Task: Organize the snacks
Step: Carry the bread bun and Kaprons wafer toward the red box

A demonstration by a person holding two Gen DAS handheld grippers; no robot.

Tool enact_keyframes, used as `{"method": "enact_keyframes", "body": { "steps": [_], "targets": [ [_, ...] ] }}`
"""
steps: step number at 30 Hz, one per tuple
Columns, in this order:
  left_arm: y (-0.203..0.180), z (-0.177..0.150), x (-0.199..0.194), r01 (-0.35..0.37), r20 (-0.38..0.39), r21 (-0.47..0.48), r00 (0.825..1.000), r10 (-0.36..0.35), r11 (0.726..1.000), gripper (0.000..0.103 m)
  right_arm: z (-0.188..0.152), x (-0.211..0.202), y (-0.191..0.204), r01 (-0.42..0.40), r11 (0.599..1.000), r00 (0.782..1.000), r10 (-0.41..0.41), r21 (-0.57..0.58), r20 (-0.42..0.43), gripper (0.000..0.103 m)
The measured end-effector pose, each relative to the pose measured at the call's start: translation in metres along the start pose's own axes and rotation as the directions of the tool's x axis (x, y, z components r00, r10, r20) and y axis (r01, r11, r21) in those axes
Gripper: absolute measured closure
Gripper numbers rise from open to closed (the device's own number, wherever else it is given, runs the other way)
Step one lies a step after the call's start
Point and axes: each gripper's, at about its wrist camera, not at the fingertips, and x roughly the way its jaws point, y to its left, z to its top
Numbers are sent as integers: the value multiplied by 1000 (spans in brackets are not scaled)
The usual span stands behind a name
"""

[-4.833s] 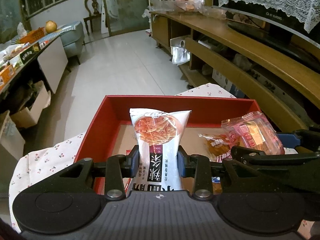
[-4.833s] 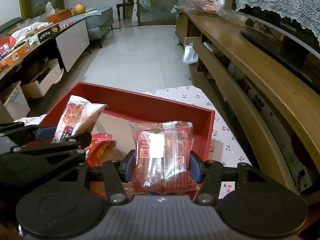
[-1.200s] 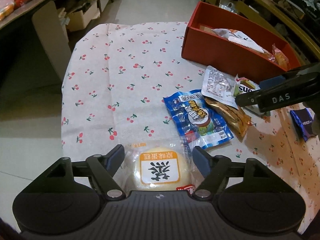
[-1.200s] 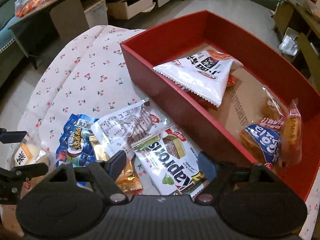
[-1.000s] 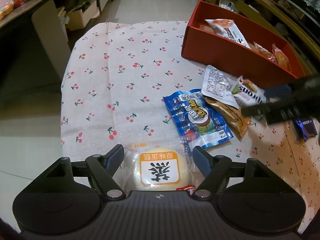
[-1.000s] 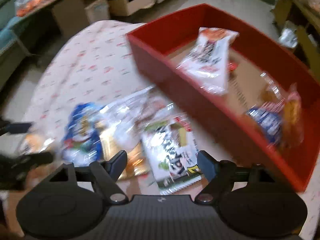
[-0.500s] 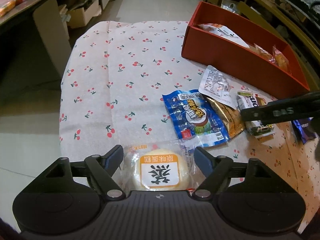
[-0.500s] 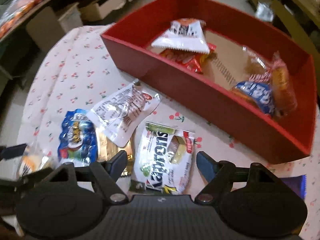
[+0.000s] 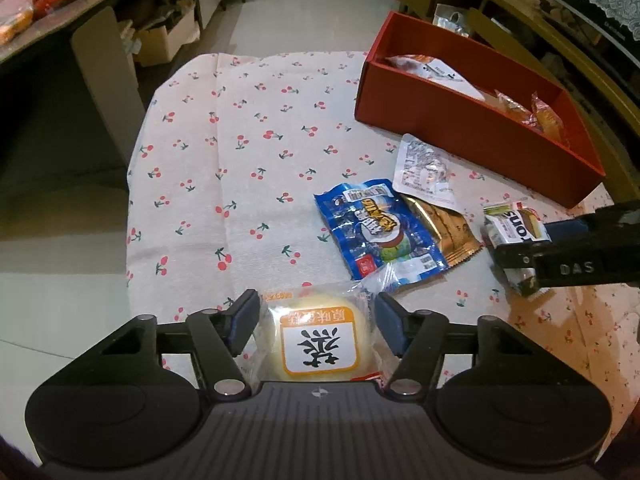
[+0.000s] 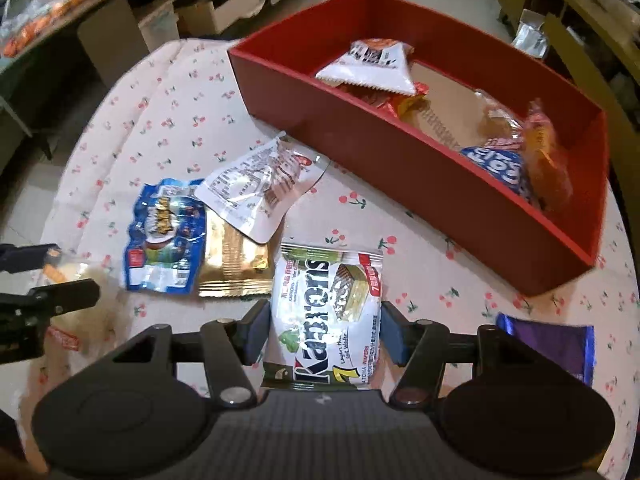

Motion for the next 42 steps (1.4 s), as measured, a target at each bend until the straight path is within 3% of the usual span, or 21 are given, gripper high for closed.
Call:
{"method": "enact_keyframes", "body": {
  "steps": [4, 7, 14, 17, 24, 42],
  "targets": [
    [-3, -3, 11, -14, -40, 15, 999, 15, 1000, 16, -9, -4, -1, -1, 1000, 1000, 1, 13, -2, 29],
    [-6, -7, 13, -45, -44, 18, 998, 46, 999, 13, -12, -3, 0, -7, 1000, 1000, 7, 9, -12, 29],
    [-16, -15, 4, -97, -7, 36, 995, 97, 995, 27, -17, 7, 7, 8, 999, 1000, -9, -32, -24, 29],
    [-18, -16, -1, -87, 6, 43, 996, 86, 995, 32, -19, -1, 6, 15, 1000, 1000, -15, -26, -6, 29],
    [-16, -17, -12, -47, 22, 5, 999, 46, 999, 35, -26, -29, 9, -6, 1000, 998, 6, 6, 59, 29],
    [-72, 21, -24, -2, 146, 99, 989, -12, 995, 35, -25, -62, 0, -18, 997, 987, 7, 71, 160, 29]
  ]
}}
